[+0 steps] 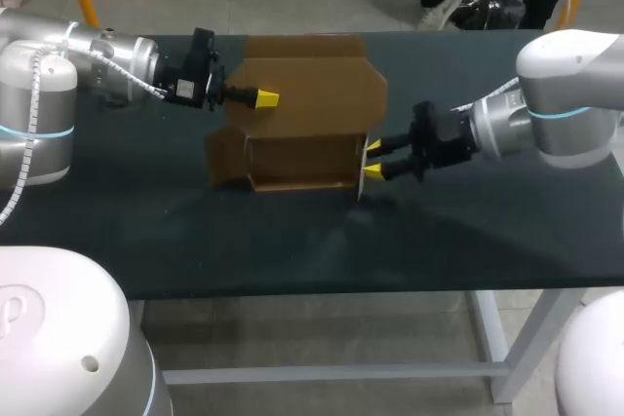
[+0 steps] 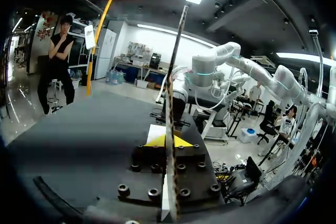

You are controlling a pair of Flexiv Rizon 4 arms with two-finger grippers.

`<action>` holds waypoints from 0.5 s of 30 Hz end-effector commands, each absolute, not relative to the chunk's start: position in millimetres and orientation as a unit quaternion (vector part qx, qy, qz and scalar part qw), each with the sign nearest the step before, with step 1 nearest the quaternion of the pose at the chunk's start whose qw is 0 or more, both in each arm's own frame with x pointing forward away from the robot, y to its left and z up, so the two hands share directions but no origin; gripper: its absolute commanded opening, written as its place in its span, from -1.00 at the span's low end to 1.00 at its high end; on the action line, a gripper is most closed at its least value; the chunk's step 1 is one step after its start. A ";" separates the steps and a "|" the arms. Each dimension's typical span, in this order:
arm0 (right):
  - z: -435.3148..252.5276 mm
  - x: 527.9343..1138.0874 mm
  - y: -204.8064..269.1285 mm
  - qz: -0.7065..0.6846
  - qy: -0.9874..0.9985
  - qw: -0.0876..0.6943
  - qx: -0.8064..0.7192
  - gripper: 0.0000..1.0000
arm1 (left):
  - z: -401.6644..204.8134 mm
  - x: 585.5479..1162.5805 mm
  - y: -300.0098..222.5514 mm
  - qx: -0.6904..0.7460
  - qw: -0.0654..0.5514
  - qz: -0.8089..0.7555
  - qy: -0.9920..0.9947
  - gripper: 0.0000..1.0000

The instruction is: Assemble the packaging by folding the flat box into shape, placing the metal phone stand inside, and closing the box properly

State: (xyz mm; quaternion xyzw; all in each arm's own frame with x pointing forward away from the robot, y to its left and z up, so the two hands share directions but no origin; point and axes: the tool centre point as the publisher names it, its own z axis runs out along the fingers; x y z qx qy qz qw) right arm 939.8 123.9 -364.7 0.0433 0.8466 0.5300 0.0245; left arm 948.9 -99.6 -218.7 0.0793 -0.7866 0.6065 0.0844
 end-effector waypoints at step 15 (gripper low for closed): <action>-366.9 942.8 133.8 0.543 0.834 0.053 0.076 0.01 | -221.5 949.1 -99.9 0.078 0.086 0.606 -0.787 -1.00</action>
